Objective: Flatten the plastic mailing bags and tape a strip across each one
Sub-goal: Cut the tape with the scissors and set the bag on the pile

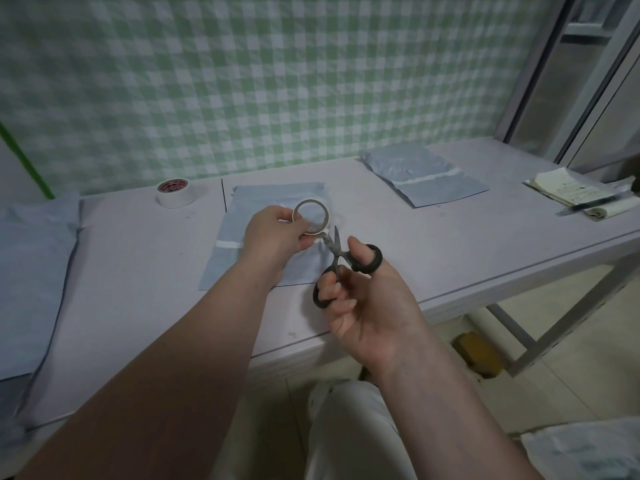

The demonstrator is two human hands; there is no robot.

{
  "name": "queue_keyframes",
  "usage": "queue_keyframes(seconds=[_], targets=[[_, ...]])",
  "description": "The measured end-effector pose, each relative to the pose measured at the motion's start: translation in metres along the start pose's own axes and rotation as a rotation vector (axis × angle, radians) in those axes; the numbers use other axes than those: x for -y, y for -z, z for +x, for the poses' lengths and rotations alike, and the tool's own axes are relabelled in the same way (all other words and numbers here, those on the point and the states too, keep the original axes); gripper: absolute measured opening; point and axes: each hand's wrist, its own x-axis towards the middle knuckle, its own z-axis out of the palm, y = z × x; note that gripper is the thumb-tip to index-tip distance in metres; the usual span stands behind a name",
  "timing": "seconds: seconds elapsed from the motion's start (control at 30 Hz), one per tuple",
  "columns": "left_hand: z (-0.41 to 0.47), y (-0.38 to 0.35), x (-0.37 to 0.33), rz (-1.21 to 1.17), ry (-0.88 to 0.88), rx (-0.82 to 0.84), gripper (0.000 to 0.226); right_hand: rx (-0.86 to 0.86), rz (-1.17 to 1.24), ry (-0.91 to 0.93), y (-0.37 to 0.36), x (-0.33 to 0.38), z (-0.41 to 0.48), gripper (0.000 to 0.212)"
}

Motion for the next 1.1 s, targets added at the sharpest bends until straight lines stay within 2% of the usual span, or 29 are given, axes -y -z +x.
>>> queue_keyframes(seconds=[1.1], targets=[[0.000, 0.002, 0.003, -0.010, -0.002, 0.004, 0.008, -0.072, -0.122, 0.041, -0.003, 0.006, 0.014, 0.023]])
